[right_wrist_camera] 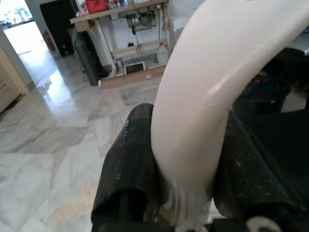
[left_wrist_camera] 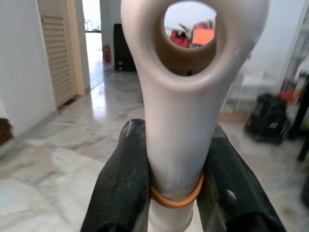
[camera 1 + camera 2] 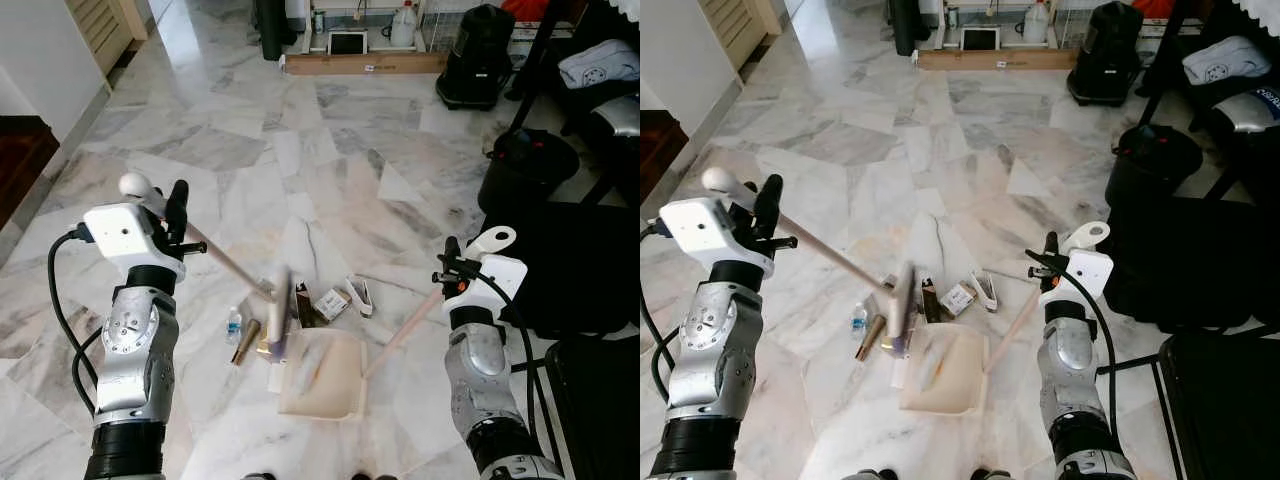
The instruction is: Sweep floor
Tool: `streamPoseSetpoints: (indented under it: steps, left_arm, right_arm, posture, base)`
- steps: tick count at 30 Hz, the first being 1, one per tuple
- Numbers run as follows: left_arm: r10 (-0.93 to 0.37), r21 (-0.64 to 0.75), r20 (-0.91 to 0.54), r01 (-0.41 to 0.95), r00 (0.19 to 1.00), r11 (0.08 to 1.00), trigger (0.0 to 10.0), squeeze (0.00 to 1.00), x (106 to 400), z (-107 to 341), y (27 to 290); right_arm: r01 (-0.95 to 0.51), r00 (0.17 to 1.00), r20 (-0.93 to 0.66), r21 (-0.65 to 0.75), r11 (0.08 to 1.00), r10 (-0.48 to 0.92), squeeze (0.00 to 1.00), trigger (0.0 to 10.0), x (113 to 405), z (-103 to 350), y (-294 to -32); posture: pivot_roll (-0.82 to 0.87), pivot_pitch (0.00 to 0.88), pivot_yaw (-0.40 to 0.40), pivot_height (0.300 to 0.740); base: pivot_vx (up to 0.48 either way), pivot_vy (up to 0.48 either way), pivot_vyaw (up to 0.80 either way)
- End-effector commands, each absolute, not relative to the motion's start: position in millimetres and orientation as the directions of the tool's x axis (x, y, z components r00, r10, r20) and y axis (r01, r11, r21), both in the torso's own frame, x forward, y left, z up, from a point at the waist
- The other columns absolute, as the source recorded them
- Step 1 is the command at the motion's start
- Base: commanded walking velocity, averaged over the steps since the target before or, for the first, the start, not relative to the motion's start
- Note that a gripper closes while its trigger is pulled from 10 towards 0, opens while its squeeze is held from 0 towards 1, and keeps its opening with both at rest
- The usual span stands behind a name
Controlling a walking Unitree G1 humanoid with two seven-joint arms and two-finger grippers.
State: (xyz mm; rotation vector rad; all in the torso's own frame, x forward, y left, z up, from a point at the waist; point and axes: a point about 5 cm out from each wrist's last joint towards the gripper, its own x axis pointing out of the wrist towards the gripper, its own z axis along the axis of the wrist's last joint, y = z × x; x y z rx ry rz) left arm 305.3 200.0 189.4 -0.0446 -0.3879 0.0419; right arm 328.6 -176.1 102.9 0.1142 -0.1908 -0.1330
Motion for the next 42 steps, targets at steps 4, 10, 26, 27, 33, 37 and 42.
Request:
streamPoseSetpoints:
  steps: [4,10,26,27,33,37,42]
  left_arm:
    - [-0.022,0.062,0.386,-0.002,0.922,0.998,10.0,0.00,300,185,190]
    - [-0.050,0.057,0.319,0.033,0.946,0.998,10.0,0.00,295,161,179]
    - [-0.141,0.116,0.236,0.117,0.961,0.986,10.0,0.00,298,127,154]
    - [-0.141,0.116,0.236,0.117,0.961,0.986,10.0,0.00,298,127,154]
    - [-0.147,0.127,0.243,0.118,0.959,0.985,10.0,0.00,300,125,156]
    - [-0.137,0.126,0.242,0.109,0.960,0.986,10.0,0.00,300,121,157]
    - [-0.139,0.110,0.250,0.114,0.958,0.987,10.0,0.00,303,120,148]
  right_arm:
    - [0.097,0.962,0.241,0.140,0.985,-0.129,0.00,10.0,329,118,-172]
    - [0.079,0.958,0.264,0.141,0.987,-0.114,0.00,10.0,326,124,-167]
    - [0.079,0.961,0.260,0.051,0.996,-0.090,0.00,10.0,318,130,-178]
    - [0.079,0.961,0.260,0.051,0.996,-0.090,0.00,10.0,318,130,-178]
    - [0.101,0.962,0.250,0.048,0.994,-0.110,0.00,10.0,319,130,-180]
    - [0.114,0.959,0.255,0.040,0.993,-0.121,0.00,10.0,318,131,-182]
    - [0.118,0.960,0.252,0.029,0.993,-0.121,0.00,10.0,316,131,-188]
  posture:
    - [0.12,0.121,0.010,0.740]
    - [0.12,0.113,0.005,0.740]
    - [0.09,0.003,-0.010,0.740]
    - [0.09,0.003,-0.010,0.740]
    - [0.09,0.000,-0.004,0.740]
    - [0.09,0.000,-0.016,0.740]
    - [0.07,0.000,-0.025,0.740]
  base:
    - [0.000,0.000,0.00]
    - [0.000,0.000,0.00]
    - [0.000,0.000,0.00]
    - [0.000,0.000,0.00]
    - [0.000,0.000,0.00]
    - [0.000,0.000,0.49]
    - [0.000,0.000,0.80]
